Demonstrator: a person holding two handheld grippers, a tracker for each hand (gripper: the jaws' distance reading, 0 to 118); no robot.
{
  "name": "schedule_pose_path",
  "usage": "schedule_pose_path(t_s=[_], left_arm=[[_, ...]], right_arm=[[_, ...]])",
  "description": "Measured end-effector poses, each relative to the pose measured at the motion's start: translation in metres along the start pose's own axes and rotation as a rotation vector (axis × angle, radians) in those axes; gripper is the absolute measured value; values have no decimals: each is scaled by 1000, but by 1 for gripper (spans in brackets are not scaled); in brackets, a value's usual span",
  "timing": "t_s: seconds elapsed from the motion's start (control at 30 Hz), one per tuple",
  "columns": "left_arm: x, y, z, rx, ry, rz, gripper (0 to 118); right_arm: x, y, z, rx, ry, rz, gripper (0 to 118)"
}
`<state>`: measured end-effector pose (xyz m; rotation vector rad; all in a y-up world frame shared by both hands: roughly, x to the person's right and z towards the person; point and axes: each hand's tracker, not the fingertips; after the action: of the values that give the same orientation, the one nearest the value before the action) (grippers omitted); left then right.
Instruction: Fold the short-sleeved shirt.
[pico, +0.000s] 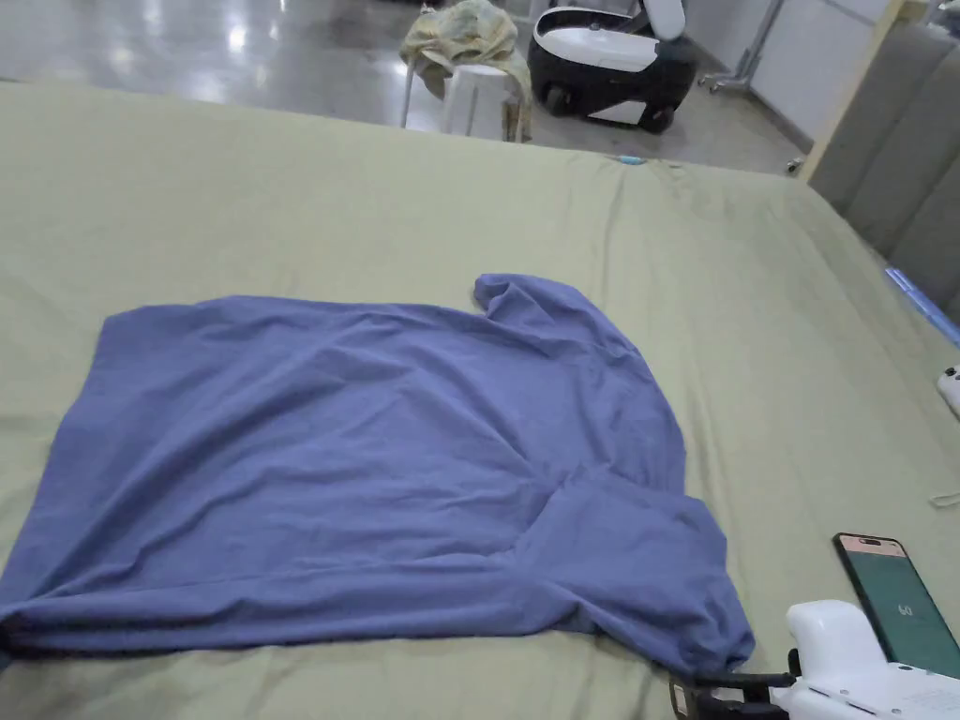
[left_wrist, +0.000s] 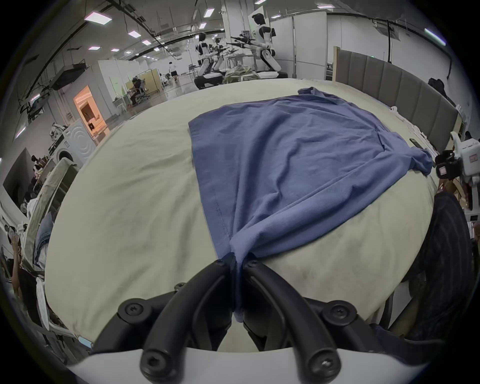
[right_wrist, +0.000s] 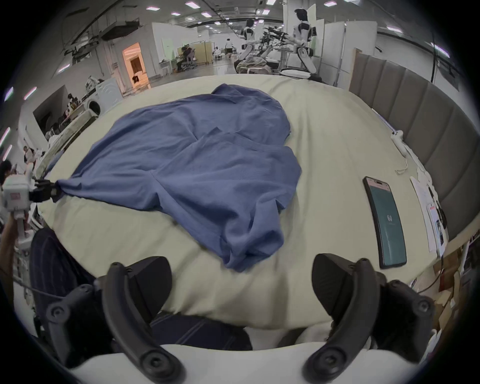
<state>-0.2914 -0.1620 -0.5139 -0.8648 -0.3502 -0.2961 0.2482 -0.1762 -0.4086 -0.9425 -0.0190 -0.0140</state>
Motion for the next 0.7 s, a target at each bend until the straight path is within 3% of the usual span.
schedule_pose_path(t_s=[0.07, 0.1, 0.13, 0.23, 0.33, 0.47, 0.6, 0.7], left_arm=[[4, 2, 1, -3, 0, 10, 6], [0, 1, -3, -6, -1, 18, 6], [1, 1, -3, -9, -3, 24, 6], [0, 2, 3, 27, 33, 22, 5], [0, 14, 24, 68, 46, 19, 5], [-7, 49, 42, 153, 72, 5, 5], [-32, 102, 15, 151, 52, 43, 5], [-54, 142, -39, 78, 0, 142, 5]], right_arm=[[2, 3, -14, 3, -20, 12, 103], [4, 5, -18, 15, -15, 4, 80], [6, 6, -21, 47, 4, -23, 7], [16, 13, -13, 75, 78, -59, 3], [24, 20, 10, 127, 86, -82, 3], [40, 64, 35, 203, 147, -178, 4], [60, 136, 18, 210, 201, -268, 3], [54, 189, -28, 179, 164, -264, 3]])
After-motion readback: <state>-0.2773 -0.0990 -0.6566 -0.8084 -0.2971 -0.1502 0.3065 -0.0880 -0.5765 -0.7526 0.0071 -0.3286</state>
